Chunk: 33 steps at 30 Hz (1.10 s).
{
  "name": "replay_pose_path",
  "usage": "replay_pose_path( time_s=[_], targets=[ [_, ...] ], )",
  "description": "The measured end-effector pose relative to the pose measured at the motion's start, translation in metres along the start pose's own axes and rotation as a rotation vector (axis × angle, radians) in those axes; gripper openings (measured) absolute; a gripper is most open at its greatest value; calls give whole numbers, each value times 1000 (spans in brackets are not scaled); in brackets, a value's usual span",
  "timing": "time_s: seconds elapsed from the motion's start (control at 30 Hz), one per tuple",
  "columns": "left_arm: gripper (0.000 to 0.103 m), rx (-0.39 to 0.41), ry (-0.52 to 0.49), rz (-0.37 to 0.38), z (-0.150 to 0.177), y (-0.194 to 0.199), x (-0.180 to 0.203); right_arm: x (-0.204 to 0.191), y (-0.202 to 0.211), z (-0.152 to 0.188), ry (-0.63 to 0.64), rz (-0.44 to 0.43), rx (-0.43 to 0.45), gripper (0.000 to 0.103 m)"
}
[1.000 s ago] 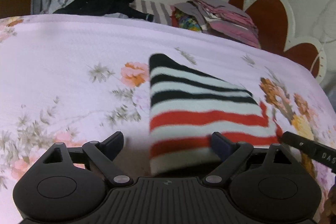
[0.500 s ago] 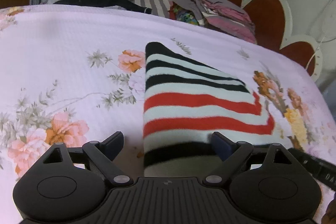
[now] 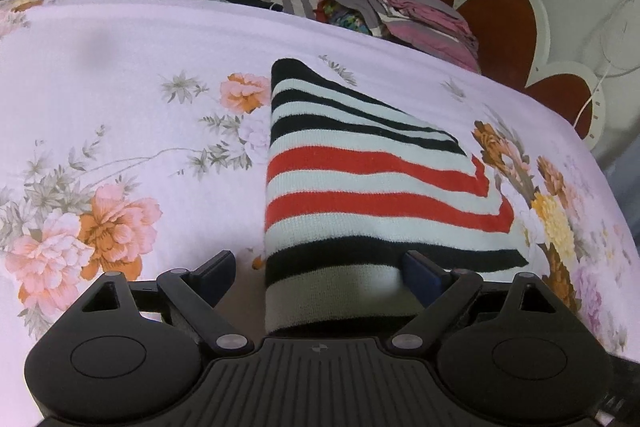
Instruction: Fold small clothes
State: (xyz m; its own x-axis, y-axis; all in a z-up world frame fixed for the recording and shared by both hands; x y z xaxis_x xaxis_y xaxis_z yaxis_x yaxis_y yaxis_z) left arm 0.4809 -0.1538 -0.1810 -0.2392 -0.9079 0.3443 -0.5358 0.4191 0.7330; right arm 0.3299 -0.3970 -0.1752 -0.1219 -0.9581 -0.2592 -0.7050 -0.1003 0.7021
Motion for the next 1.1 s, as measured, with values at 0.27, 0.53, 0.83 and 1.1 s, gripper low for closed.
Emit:
replay_pose_path(
  time_s=[0.27,0.53,0.83,1.1],
  targets=[
    [89,-11,13,-3,-3,-1,0,1,6,-11,15,-30,-52,30],
    [90,-29,20,7,-10,-5,3,12,1,-50,-39,-67,-10,56],
    [90,-54,17,34,-18,-22,9,23,-43,-75,-166,-147,-70,63],
    [94,-113,74,112,-18,-46,2,29,-87,-73,-264,-241,-144,64]
  ],
)
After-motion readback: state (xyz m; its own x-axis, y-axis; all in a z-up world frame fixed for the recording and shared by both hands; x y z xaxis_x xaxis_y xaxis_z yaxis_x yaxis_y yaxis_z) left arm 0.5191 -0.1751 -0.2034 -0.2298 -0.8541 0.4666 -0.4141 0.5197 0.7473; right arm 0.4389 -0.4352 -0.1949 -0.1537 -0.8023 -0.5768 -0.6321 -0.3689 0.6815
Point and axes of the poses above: each gripper's, at about its wrist camera, not at the fingertips, and y roughly against the way its jaws point, x to its right, z to its underside, the point moved 5 cm from there along -y, roughly the way its jaws point, and after that the axes turned 2 degrees about z, right-handed, at the moved point
